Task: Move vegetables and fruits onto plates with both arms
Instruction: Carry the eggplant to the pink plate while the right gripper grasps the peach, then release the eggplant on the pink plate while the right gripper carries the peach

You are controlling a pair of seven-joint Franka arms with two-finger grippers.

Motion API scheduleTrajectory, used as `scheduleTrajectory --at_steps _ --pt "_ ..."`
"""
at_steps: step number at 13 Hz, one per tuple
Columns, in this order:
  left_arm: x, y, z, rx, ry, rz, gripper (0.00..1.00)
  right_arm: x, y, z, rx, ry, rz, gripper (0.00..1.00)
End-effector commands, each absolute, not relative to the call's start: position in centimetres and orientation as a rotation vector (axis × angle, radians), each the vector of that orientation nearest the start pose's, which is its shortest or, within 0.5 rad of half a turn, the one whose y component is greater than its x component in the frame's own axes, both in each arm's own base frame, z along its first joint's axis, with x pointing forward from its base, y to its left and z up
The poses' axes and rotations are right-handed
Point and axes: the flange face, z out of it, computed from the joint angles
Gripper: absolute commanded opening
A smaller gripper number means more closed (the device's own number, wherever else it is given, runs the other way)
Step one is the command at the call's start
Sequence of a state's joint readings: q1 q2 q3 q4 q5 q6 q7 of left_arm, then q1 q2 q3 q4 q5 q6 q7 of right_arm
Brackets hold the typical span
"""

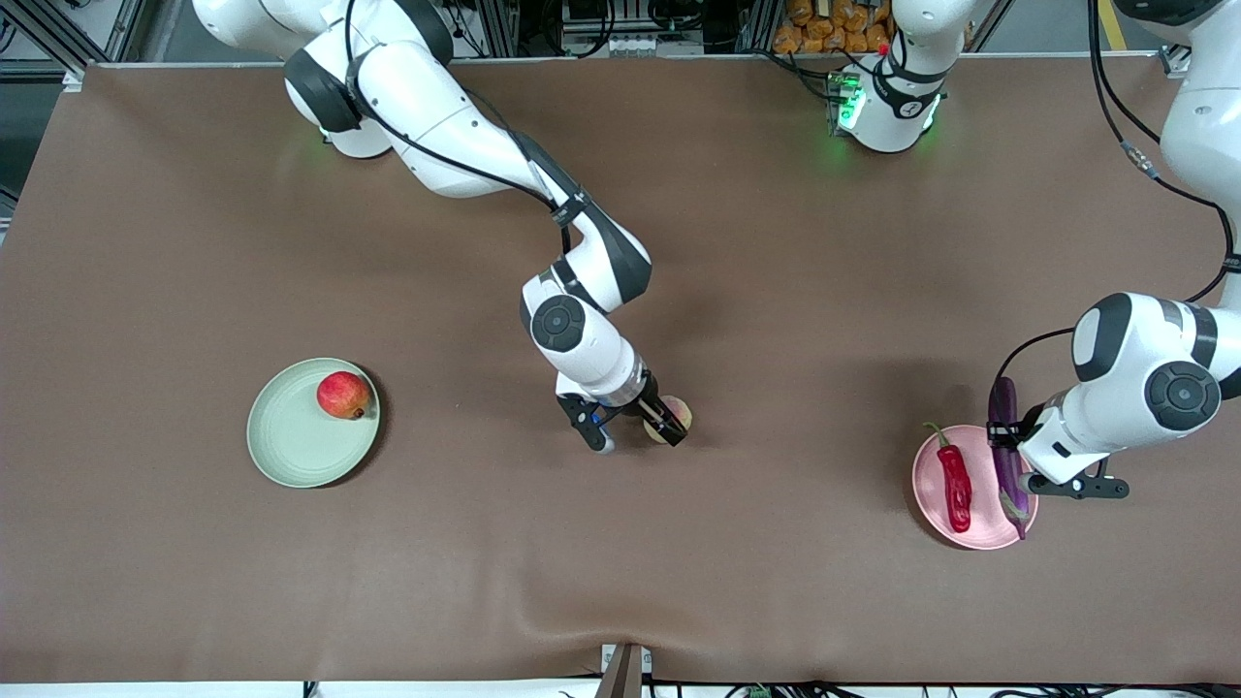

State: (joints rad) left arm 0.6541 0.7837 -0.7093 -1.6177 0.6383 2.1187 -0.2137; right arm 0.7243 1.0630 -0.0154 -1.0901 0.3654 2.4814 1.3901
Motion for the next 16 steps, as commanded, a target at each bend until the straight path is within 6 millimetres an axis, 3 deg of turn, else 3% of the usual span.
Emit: scheduleTrajectory --at_steps 1,2,3,4,5,7,9,10,13,15,16 --pt "68.6 5.3 23.9 -3.08 0.142 0.052 0.3 60.1 53.5 18.1 -2.433 1.206 0.017 1.0" --pt "68.6 5.3 23.9 -3.081 0.139 0.05 0.63 60.1 53.5 17.8 -2.453 1.193 -0.009 0.65" --pt "68.6 5.4 24.2 -3.078 0.127 0.047 0.92 60.1 53.4 17.7 -2.463 1.193 -0.009 0.18" --pt "68.7 5.5 25.0 -3.073 0.128 0.031 1.0 60.3 53.1 18.0 -2.475 1.186 -0.013 0.06" --pt "68.8 5.5 26.1 -3.065 0.135 0.01 1.0 60.9 52.3 18.4 -2.49 1.192 -0.007 0.0" --pt "69.0 5.5 28.1 -3.052 0.149 -0.036 1.0 62.1 50.4 20.1 -2.535 1.238 0.072 0.0" --pt "69.2 5.6 33.2 -2.991 0.189 -0.134 1.0 63.7 47.1 22.7 -2.603 1.266 0.178 0.0" --pt "69.1 5.5 36.4 -2.966 0.186 -0.182 1.0 64.7 45.0 24.9 -2.635 1.239 0.221 0.0" --pt "67.2 3.0 46.9 -2.863 0.178 -0.289 1.0 67.5 36.9 29.3 -2.752 1.102 0.369 0.0" --pt "64.7 1.0 52.3 -2.962 0.075 -0.26 1.0 69.1 30.4 31.9 -2.811 0.962 0.443 0.0" --pt "63.5 0.4 55.1 -3.039 0.007 -0.24 1.0 69.6 27.3 32.1 -2.852 0.877 0.482 0.0"
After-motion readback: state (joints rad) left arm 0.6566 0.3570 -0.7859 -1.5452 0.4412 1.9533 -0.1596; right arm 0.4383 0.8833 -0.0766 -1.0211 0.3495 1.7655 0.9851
